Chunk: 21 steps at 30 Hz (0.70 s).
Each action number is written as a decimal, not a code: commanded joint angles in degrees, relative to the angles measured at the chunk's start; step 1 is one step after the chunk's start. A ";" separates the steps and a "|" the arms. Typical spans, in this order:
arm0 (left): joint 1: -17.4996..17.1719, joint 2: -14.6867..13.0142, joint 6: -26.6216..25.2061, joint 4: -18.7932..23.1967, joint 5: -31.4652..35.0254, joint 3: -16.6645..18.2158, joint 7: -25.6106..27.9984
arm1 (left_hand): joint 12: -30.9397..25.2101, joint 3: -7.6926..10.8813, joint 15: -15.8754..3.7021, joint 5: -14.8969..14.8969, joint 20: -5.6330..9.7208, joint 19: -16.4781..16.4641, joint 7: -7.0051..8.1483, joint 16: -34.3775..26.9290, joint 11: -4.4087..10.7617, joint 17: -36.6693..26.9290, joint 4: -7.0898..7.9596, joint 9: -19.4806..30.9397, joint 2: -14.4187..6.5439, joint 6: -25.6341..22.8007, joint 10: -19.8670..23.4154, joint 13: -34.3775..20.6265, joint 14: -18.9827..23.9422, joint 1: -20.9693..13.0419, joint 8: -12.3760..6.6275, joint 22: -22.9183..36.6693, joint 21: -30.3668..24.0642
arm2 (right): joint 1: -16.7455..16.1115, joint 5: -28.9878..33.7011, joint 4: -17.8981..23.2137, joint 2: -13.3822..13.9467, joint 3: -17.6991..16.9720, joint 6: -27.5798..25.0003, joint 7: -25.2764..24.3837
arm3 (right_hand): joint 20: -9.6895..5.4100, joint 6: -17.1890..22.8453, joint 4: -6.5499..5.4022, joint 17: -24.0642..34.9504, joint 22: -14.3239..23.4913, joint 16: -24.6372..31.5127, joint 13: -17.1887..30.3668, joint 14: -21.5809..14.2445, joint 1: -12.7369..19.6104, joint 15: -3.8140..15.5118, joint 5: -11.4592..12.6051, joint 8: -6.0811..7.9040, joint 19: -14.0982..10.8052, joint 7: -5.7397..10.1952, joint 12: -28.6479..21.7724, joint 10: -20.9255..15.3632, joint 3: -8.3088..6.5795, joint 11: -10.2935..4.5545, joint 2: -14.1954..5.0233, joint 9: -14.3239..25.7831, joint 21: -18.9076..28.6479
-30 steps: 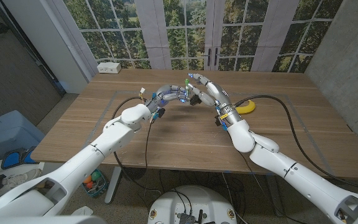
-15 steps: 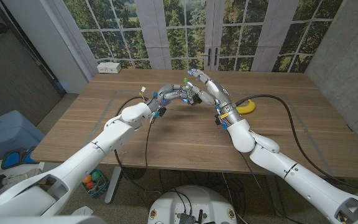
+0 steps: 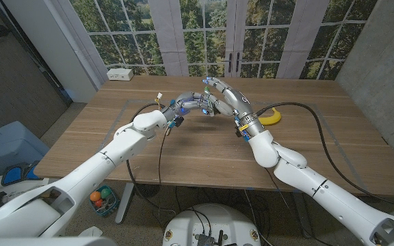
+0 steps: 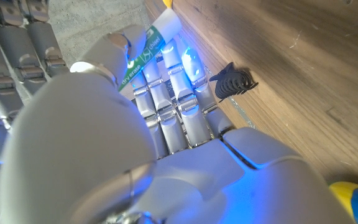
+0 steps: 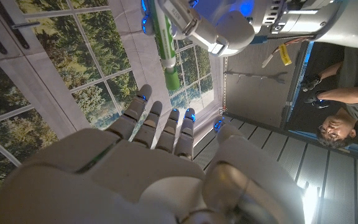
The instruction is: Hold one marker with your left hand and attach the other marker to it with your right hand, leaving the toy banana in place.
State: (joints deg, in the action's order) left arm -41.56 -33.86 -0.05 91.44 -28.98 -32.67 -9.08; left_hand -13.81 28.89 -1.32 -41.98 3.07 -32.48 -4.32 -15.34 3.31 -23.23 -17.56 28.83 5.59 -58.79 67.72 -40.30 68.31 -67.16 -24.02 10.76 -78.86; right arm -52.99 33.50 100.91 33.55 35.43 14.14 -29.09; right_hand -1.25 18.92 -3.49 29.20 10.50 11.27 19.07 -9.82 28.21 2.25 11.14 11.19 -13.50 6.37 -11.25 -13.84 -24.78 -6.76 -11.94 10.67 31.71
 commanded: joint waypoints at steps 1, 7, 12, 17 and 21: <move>0.24 -1.25 -1.35 2.63 2.84 -0.78 1.92 | -2.40 7.53 -12.24 -0.99 8.00 -0.29 -0.91 -0.99 1.89 -0.85 7.37 -0.48 -1.73 -2.42 2.42 -7.00 12.66 -2.70 0.14 0.03 -0.27 | 1.06 3.09 2.11 1.26 1.42 -3.26 1.95 | 0.05 -0.48 -1.71 -0.27 0.11 0.38 -0.68 0.83 -2.21 7.23 -0.38 -0.35 0.09 -0.58 0.37 0.69 -0.33 0.73 0.87 0.06 -0.52; 0.81 -1.66 -2.78 3.64 4.30 -1.57 2.18 | -3.09 7.80 -12.21 -2.04 7.91 -0.64 -1.58 -2.17 1.70 -1.53 7.54 -1.39 -1.14 -4.01 3.19 -7.33 12.87 -2.86 0.11 -0.06 -0.14 | 1.60 3.41 2.14 1.35 1.68 -3.33 1.81 | -0.36 -3.62 -1.02 -2.17 -0.04 -1.10 -1.87 4.30 -2.69 6.44 -0.76 -1.17 1.50 -1.65 1.09 3.46 -1.19 1.09 2.06 -0.01 -1.38; 1.04 -1.79 -3.61 4.23 4.98 -1.93 2.33 | -3.31 7.88 -12.16 -2.79 7.98 -0.96 -1.46 -2.95 1.62 -1.96 7.57 -2.03 -0.58 -4.67 3.57 -7.21 12.97 -2.93 0.26 -0.03 -0.21 | 2.17 2.71 2.05 1.38 1.88 -3.81 3.06 | -0.70 -5.15 -1.38 -4.06 -0.23 -0.93 -3.09 5.23 -5.42 4.33 -1.24 -0.98 1.80 -3.85 0.91 4.46 0.31 3.18 4.26 -0.02 -2.03; 1.10 -1.78 -3.51 4.56 5.74 -2.23 2.50 | -3.60 8.02 -12.13 -3.37 8.05 -1.10 -1.31 -3.59 1.71 -2.29 7.66 -2.51 -0.36 -4.83 3.55 -7.53 13.03 -3.02 0.50 -0.06 -0.16 | 2.57 2.31 2.34 1.79 2.12 -4.25 4.58 | -2.48 -5.33 -2.78 -5.67 -0.35 -0.46 -4.23 4.80 -8.81 3.08 -1.08 -0.54 1.63 -6.60 0.36 3.74 1.56 5.10 4.36 -0.01 -2.60; 0.91 -1.64 -3.06 4.81 5.96 -2.17 2.73 | -3.74 8.05 -12.12 -3.82 8.08 -1.24 -1.31 -3.78 1.73 -2.19 7.78 -2.92 -0.17 -5.00 3.61 -7.60 12.81 -3.00 0.69 -0.03 -0.20 | 2.81 1.30 2.44 1.96 2.20 -4.57 6.13 | -3.03 -4.97 -3.73 -6.24 -0.38 -0.29 -4.72 4.68 -10.74 2.51 -0.94 -0.31 1.18 -7.54 0.21 3.33 2.37 5.64 4.41 -0.01 -2.72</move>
State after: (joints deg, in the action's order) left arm -40.74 -35.38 -2.88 95.16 -24.50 -34.36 -6.90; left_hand -14.01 28.88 -1.03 -45.31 3.07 -33.09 -4.00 -18.59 2.51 -23.57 -17.56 26.01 6.78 -61.54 68.52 -40.30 68.58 -68.35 -23.67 10.66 -78.85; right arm -50.98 36.11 102.94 35.02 37.21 10.60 -25.92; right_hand -2.09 13.61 -6.75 23.15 10.12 10.62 14.45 -4.91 18.40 2.04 9.95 10.41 -11.87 -0.22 -10.61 -10.23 -22.74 -1.73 -7.41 10.68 29.19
